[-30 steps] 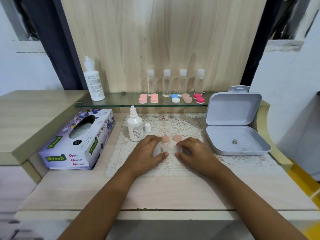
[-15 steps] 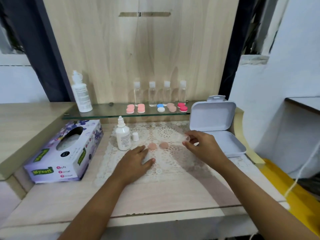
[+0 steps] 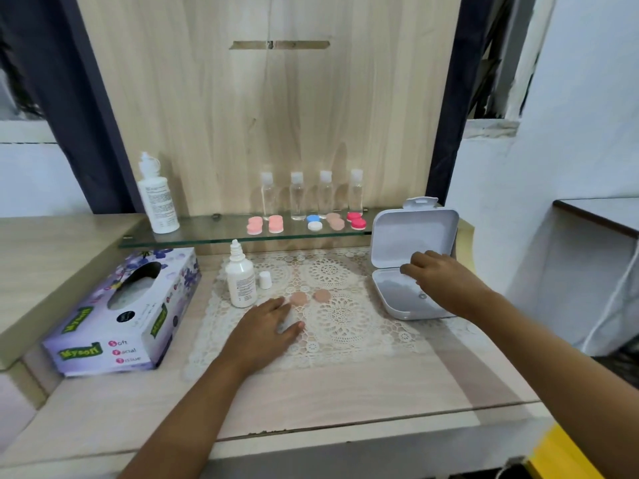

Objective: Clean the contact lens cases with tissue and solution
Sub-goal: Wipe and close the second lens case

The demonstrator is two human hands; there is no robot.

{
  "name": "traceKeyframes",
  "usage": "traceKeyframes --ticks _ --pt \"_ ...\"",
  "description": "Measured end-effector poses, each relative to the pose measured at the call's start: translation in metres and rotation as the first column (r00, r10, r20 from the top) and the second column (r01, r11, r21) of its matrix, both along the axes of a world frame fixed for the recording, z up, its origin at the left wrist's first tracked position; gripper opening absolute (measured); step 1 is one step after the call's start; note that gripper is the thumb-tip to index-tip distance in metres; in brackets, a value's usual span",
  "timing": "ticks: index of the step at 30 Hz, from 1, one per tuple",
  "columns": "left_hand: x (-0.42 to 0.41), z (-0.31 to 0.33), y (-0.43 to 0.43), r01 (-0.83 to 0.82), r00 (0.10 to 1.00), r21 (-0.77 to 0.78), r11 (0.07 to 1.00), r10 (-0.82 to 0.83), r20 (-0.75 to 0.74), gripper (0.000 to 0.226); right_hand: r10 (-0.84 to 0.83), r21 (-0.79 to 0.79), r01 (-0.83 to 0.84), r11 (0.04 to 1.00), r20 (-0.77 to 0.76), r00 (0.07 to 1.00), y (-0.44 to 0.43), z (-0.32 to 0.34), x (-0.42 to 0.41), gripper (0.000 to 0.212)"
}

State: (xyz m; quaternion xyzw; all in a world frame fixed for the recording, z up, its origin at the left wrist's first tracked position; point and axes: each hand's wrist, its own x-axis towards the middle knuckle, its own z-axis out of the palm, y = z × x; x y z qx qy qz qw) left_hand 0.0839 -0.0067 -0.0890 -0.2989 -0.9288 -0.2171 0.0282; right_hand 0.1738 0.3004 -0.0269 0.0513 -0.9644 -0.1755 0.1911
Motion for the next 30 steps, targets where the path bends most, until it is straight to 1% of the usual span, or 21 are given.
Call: traceKeyframes --ticks 2,4,7,11,13,15,16,18,20,22,24,26,28,30 --pt "0.0 0.0 0.0 0.0 1.0 0.005 1.0 0.0 0.001 0.059 0.05 0.151 -0.054 0.987 0.027 0.998 -0.001 0.004 -0.001 0.049" --pt "0.001 0.001 -0.001 0.003 1.0 0.005 1.0 -0.003 -0.002 0.059 0.095 0.225 -0.107 0.968 0.063 0.993 -0.003 0.006 -0.003 0.047" --pt "0.002 0.001 0.0 0.008 1.0 0.008 1.0 -0.008 -0.009 0.058 0.132 0.231 -0.141 0.963 0.053 0.99 -0.002 0.006 -0.006 0.047" --pt "0.001 0.001 -0.001 0.012 1.0 0.015 1.0 -0.012 -0.016 0.058 0.148 0.171 -0.143 0.975 -0.014 0.989 0.002 0.0 -0.01 0.051" --pt "0.001 0.001 -0.001 0.013 1.0 0.015 1.0 -0.013 -0.014 0.058 0.138 0.076 -0.133 0.988 -0.075 0.988 0.001 -0.005 -0.012 0.051" --pt "0.001 0.001 0.0 0.013 1.0 0.017 1.0 -0.013 -0.012 0.058 0.121 -0.079 -0.134 0.988 -0.153 0.981 -0.007 -0.007 -0.013 0.048" --pt "0.001 0.001 0.0 0.013 1.0 0.017 1.0 -0.013 -0.011 0.058 0.123 -0.168 -0.159 0.973 -0.203 0.971 -0.013 -0.008 -0.013 0.045" --pt "0.0 0.0 0.0 0.01 1.0 0.015 1.0 -0.01 -0.009 0.058 0.123 -0.358 -0.224 0.906 -0.285 0.951 -0.03 -0.009 -0.012 0.036" --pt "0.0 0.0 0.0 0.007 1.0 0.018 1.0 -0.007 -0.008 0.059 0.091 -0.552 -0.283 0.784 -0.349 0.933 -0.051 -0.009 -0.012 0.031" --pt "0.001 0.0 -0.001 0.005 1.0 0.013 1.0 -0.005 -0.01 0.059 0.07 -0.688 -0.295 0.664 -0.335 0.94 -0.073 -0.01 -0.012 0.03" --pt "0.001 0.001 -0.001 0.008 1.0 0.007 1.0 -0.008 -0.015 0.059 0.087 -0.766 -0.272 0.582 -0.273 0.958 -0.094 -0.015 -0.013 0.031" --pt "0.001 0.001 -0.001 0.01 1.0 0.003 1.0 -0.01 -0.02 0.059 0.11 -0.812 -0.23 0.537 -0.204 0.973 -0.111 -0.022 -0.015 0.033" --pt "0.0 0.001 -0.001 0.01 1.0 0.006 1.0 -0.01 -0.023 0.058 0.111 -0.836 -0.174 0.52 -0.135 0.985 -0.122 -0.032 -0.02 0.034" --pt "0.0 0.001 -0.001 0.009 1.0 0.005 1.0 -0.009 -0.022 0.058 0.103 -0.862 -0.136 0.488 -0.097 0.99 -0.13 -0.042 -0.023 0.033"
